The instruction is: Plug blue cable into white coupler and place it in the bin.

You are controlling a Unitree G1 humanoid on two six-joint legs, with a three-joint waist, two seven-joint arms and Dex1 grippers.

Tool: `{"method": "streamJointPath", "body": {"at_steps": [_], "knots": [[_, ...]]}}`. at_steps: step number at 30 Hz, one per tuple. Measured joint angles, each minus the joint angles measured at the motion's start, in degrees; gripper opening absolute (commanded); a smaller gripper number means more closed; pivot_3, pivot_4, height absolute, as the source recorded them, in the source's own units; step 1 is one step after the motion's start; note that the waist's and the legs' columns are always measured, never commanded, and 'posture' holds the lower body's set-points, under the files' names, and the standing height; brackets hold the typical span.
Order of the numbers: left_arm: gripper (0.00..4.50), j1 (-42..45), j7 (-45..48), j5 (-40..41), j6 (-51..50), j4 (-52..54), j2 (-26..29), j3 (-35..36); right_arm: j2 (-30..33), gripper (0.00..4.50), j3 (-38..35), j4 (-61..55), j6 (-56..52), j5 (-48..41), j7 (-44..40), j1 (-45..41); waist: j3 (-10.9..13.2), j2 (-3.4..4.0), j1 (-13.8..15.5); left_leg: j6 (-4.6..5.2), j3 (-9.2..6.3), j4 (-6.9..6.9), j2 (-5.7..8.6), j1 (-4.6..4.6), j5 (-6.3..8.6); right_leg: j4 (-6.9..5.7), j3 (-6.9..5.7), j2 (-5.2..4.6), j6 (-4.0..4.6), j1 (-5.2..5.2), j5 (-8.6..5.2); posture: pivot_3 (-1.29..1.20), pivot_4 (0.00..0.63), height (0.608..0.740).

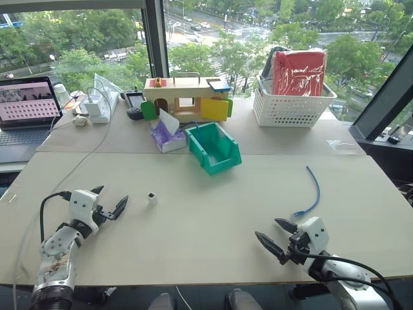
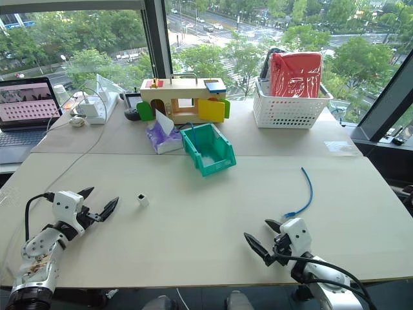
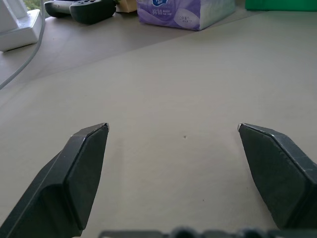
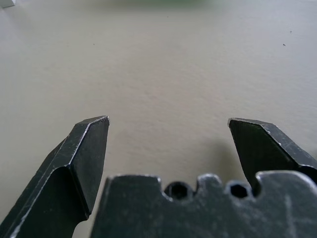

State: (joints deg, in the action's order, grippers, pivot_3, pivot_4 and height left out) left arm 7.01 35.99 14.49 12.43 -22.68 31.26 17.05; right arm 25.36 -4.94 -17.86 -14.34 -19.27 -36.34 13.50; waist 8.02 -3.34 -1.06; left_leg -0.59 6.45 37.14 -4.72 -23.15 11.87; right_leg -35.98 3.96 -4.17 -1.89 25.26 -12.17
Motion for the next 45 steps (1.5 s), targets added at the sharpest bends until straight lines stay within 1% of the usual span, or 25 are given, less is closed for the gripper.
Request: {"method": "streamJointPath", "body": {"at_steps": [2,3,5,6,7,9,11,13,14,17,20,21,24,27,29,33,35,38,41,44,45], "knots": [[4.5,0.09,0.14,0.04,-0.35,0.12,0.3,-0.05,0.24,4.45,-0.04,0.01,-0.34,-0.39,-0.44,-0.25,0.0,0.0,-0.01,0.0,0.0,0.0,0.0,0.01,0.0,0.0,0.0,0.0,0.0,-0.01,0.0,0.0,0.15,0.719],[4.5,0.64,0.84,-0.01,-1.77,0.24,1.72,-0.63,1.79,4.45,0.0,-0.07,-1.57,-1.8,-2.05,-1.31,0.06,0.0,-0.11,0.0,-0.01,0.11,-0.01,-0.06,0.0,-0.05,0.0,0.02,0.01,0.05,0.0,0.0,0.15,0.719],[4.5,4.32,5.67,1.83,-8.27,2.41,7.28,-1.54,8.75,4.45,-1.09,-0.75,-6.39,-6.37,-6.51,-7.17,0.5,-0.11,-0.17,-0.04,-0.07,0.41,-0.06,-0.3,-0.04,-0.13,-0.01,0.06,0.04,0.18,-0.03,0.0,0.15,0.719],[4.5,7.38,8.78,3.77,-11.65,5.57,10.59,-1.84,12.63,4.45,-2.86,-1.46,-8.39,-8.31,-8.6,-11.02,0.7,-0.13,-0.07,-0.05,-0.13,0.62,-0.13,-0.46,-0.04,-0.15,-0.06,0.12,-0.02,0.22,0.0,0.0,0.15,0.719],[4.5,10.59,10.84,5.34,-14.02,8.92,12.73,-1.83,15.05,4.45,-4.84,-2.17,-9.39,-9.43,-9.77,-14.2,0.71,-0.12,0.21,-0.05,-0.15,0.64,-0.12,-0.47,-0.04,-0.08,-0.08,0.11,-0.04,0.17,0.01,0.0,0.15,0.719],[4.5,16.09,13.92,8.8,-19.02,14.76,14.85,-1.9,18.37,4.45,-6.83,-2.92,-10.54,-11.63,-12.07,-18.4,0.59,0.04,0.71,-0.03,-0.16,0.63,-0.05,-0.16,0.02,0.0,-0.13,0.01,-0.06,-0.23,-0.05,0.0,0.15,0.719],[4.5,18.07,15.34,10.9,-23.31,18.35,15.28,-2.91,20.29,4.45,-7.0,-2.56,-11.54,-12.45,-13.82,-19.09,0.51,0.19,0.91,-0.02,-0.16,0.62,0.05,-0.21,0.21,-0.01,-0.12,-0.08,-0.06,-0.24,-0.1,0.0,0.15,0.719],[4.5,19.07,16.23,12.77,-28.14,20.92,14.88,-5.31,22.37,4.45,-6.94,-1.11,-12.02,-12.31,-15.63,-19.06,0.53,0.22,0.91,-0.03,-0.2,0.66,0.09,-0.39,0.36,-0.04,-0.11,-0.08,-0.43,-0.14,-0.1,0.0,0.15,0.719],[4.5,19.92,16.66,14.07,-31.67,23.0,14.41,-7.07,24.31,4.45,-6.94,-0.26,-11.97,-11.69,-16.85,-19.26,0.53,0.22,0.9,-0.03,-0.26,0.69,0.11,-0.6,0.39,-0.02,-0.11,-0.04,-0.47,-0.01,-0.1,0.0,0.15,0.719],[4.5,21.96,18.74,16.62,-37.76,28.6,14.43,-10.93,28.2,4.45,-6.71,0.95,-11.69,-9.86,-20.01,-19.46,0.53,0.22,0.93,-0.05,-0.32,0.73,0.12,-0.67,0.53,-0.01,-0.11,-0.03,-0.55,0.02,-0.16,0.0,0.15,0.719],[4.5,26.27,19.28,14.83,-42.16,33.11,14.86,-17.16,30.41,4.45,-4.66,1.64,-10.03,-7.04,-22.78,-19.92,0.54,0.23,0.86,-0.03,-0.35,0.74,0.17,-0.63,0.55,0.01,-0.11,-0.03,-0.57,-0.02,-0.17,0.0,0.15,0.719],[4.5,27.33,19.25,14.98,-43.96,33.64,14.31,-18.25,31.5,4.45,-3.61,2.23,-8.48,-5.34,-24.0,-19.65,0.55,0.24,0.78,-0.03,-0.37,0.74,0.18,-0.62,0.54,0.0,-0.11,-0.03,-0.58,-0.02,-0.18,0.0,0.15,0.719],[4.5,28.22,19.28,16.22,-47.73,34.43,13.12,-18.8,33.92,4.45,-2.44,5.55,-5.66,-2.44,-26.72,-18.73,0.56,0.24,0.67,-0.04,-0.42,0.81,0.21,-0.62,0.53,-0.03,-0.11,-0.05,-0.61,-0.05,-0.19,0.0,0.15,0.719],[4.5,28.11,20.56,17.17,-50.18,36.68,13.26,-19.95,36.09,4.45,-2.11,12.69,-0.86,0.56,-30.14,-19.39,0.56,0.25,0.43,-0.03,-0.43,0.92,0.24,-0.61,0.53,-0.03,-0.11,-0.09,-0.64,-0.11,-0.2,0.0,0.15,0.719],[4.5,27.9,21.09,17.26,-51.66,38.08,13.6,-20.57,37.82,4.45,0.04,18.57,3.9,4.32,-32.19,-21.3,0.57,0.26,0.22,-0.03,-0.43,0.95,0.24,-0.58,0.53,-0.04,-0.11,-0.09,-0.8,-0.13,-0.3,0.0,0.15,0.719],[4.5,27.76,20.89,15.85,-53.18,39.24,14.85,-21.58,38.15,4.45,5.68,28.36,10.88,10.35,-35.3,-28.41,0.64,0.36,-0.28,-0.09,-0.49,0.96,0.24,-0.51,0.48,-0.1,-0.07,-0.03,-0.86,-0.13,-0.33,0.0,0.15,0.719],[4.5,27.01,20.27,13.5,-52.45,39.86,15.84,-22.6,37.21,4.45,8.87,33.68,13.99,13.15,-37.49,-33.93,0.66,0.42,-0.45,-0.09,-0.5,0.96,0.25,-0.44,0.47,-0.14,-0.06,-0.03,-0.84,-0.16,-0.33,0.0,0.15,0.719],[4.5,25.55,18.92,12.62,-52.41,40.26,15.45,-22.64,35.38,4.45,12.38,39.75,17.67,15.98,-40.14,-39.57,0.67,0.42,-0.42,-0.1,-0.54,0.96,0.25,-0.47,0.47,-0.14,-0.06,-0.02,-0.79,-0.18,-0.3,0.0,0.15,0.719],[4.5,24.69,16.12,11.91,-52.06,41.73,13.7,-22.08,33.77,4.45,16.11,48.68,22.1,19.24,-43.88,-45.92,0.7,0.45,-0.09,-0.1,-0.53,0.98,0.33,-0.53,0.47,-0.1,-0.06,-0.12,-0.62,-0.17,-0.18,0.0,0.15,0.719],[4.5,24.23,14.38,11.56,-52.1,43.72,13.17,-21.78,32.1,3.74,17.85,54.97,24.46,20.92,-46.66,-51.01,0.71,0.45,0.11,-0.09,-0.54,0.99,0.33,-0.57,0.47,-0.09,-0.07,-0.11,-0.62,-0.17,-0.18,0.0,0.15,0.719],[4.5,24.18,14.12,11.45,-52.14,44.24,13.26,-21.74,31.88,3.42,18.01,56.03,24.9,21.29,-47.31,-51.42,0.71,0.45,0.26,-0.09,-0.54,0.99,0.33,-0.57,0.47,-0.1,-0.07,-0.11,-0.62,-0.17,-0.19,0.0,0.15,0.719]]}}
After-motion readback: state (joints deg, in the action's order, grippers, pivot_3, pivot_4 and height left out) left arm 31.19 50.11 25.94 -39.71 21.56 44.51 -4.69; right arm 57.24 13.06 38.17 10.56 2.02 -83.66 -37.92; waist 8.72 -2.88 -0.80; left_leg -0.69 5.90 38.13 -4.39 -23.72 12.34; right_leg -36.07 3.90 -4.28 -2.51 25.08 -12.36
